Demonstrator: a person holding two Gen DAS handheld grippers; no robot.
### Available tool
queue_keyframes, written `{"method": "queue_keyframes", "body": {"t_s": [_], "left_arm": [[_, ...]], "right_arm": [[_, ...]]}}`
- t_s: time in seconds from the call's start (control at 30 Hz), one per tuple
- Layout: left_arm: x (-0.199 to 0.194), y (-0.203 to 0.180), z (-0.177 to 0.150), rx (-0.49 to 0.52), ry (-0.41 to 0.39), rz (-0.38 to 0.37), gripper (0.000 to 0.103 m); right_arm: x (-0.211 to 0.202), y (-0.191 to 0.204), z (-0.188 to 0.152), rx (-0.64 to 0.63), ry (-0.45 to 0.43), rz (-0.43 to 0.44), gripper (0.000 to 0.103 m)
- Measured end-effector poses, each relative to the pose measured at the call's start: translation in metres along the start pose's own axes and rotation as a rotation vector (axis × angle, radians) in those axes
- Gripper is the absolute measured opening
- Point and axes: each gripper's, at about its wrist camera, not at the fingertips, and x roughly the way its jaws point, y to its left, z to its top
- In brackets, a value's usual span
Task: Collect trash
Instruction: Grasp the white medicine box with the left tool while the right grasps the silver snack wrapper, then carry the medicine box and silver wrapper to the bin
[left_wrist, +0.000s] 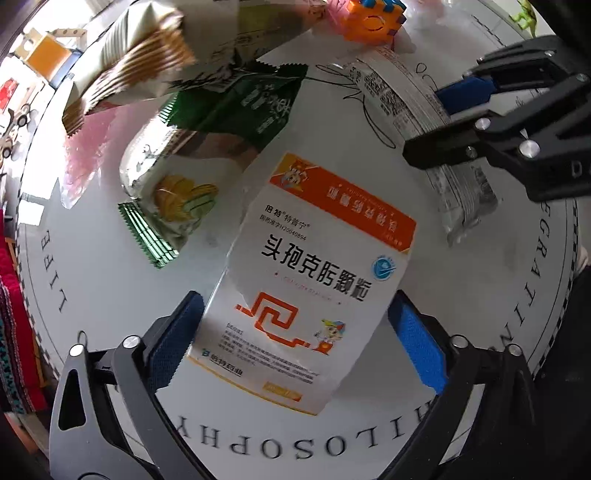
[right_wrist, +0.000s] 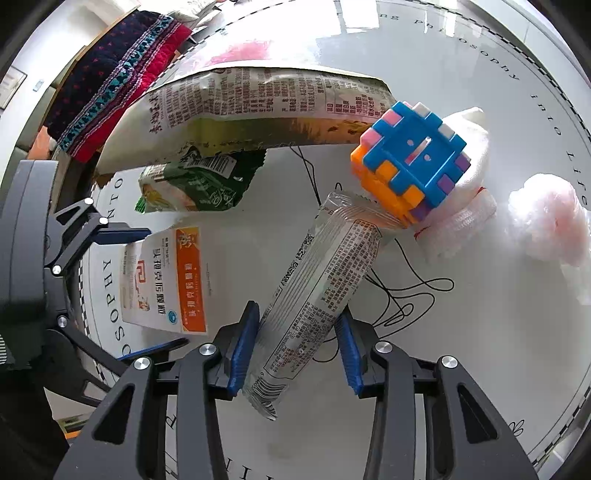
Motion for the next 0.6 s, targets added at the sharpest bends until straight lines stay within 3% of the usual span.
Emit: {"method": "queue_keyframes", "body": {"t_s": [0.07,0.23,0.4,0.6], "left_arm": [[-0.001,-0.004,0.001,-0.039,-0.026,0.003,0.092],[-0.009,-0.01,-0.019,-0.314,-0.124,0.059,0.084],[-0.019,-0.031,-0.049,-0.519,-0.214,0.075,0.08],[-0.038,-0.063,-0.089,-0.618,-0.309,0.079,0.08]], "right_arm": [[-0.001,0.0,-0.004,-0.003,-0.002,0.006,0.042],[-0.008,-0.001,-0.015,-0.006,-0.014,0.033,0.042],[-0.015,-0.002,-0.031,-0.006,-0.02,0.053,0.042],[-0.028,0.011,-0.05,-0.037,-0.034,0.074,0.042]]}}
